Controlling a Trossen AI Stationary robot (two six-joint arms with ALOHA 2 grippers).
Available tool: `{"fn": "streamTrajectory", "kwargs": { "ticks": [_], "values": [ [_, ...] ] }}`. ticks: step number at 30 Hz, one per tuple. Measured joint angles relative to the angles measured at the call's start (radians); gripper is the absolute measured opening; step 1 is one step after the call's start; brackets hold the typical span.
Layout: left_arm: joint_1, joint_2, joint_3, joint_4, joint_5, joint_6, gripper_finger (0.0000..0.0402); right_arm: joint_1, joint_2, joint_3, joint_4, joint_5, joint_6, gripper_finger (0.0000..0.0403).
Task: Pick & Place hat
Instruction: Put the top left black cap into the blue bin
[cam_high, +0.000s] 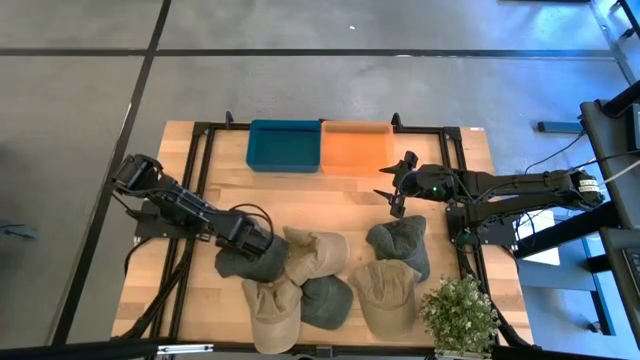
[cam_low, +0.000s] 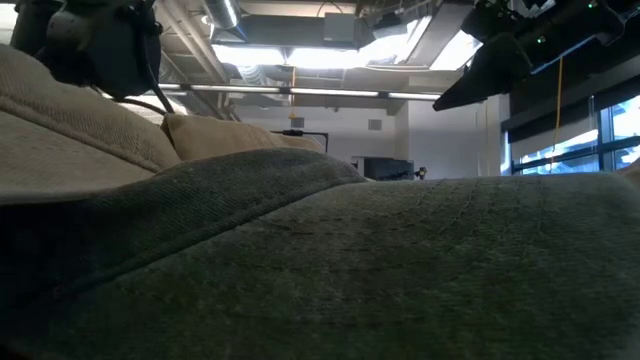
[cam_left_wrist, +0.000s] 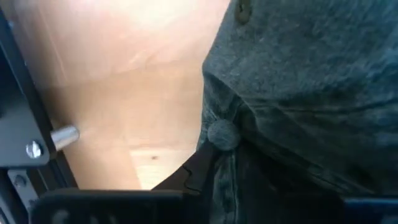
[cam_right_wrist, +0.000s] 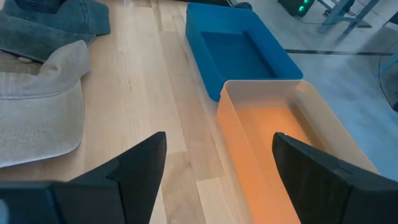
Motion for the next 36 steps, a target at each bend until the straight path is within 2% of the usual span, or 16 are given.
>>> {"fn": "streamTrajectory", "kwargs": {
  "ticks": [6, 10, 15, 24, 29, 36],
  "values": [
    [0.000, 0.001, 0.000, -0.004, -0.114, 0.107, 0.0028, 0.000, 0.000, 0.000, 0.000, 0.000, -0.004, 0.0292],
    [0.001, 0.006, 0.019, -0.031, -0.153, 0.170, 0.0006, 0.000, 0.000, 0.000, 0.000, 0.001, -0.003, 0.0292],
    [0.001, 0.005, 0.094, -0.151, -0.233, 0.243, 0.0003, 0.000, 0.000, 0.000, 0.001, 0.001, 0.000, 0.0292],
    [0.002, 0.004, 0.294, -0.429, -0.499, 0.358, 0.0003, 0.000, 0.000, 0.000, 0.002, 0.001, 0.000, 0.0292],
    [0.023, 0.003, 0.422, -0.506, -0.713, 0.565, 0.0002, 0.000, 0.000, 0.000, 0.009, 0.002, 0.000, 0.0292],
    [0.077, 0.002, 0.584, -0.504, -1.028, 0.992, 0.0002, 0.000, -0.001, 0.000, 0.008, 0.002, 0.000, 0.0292]
  ]
}}
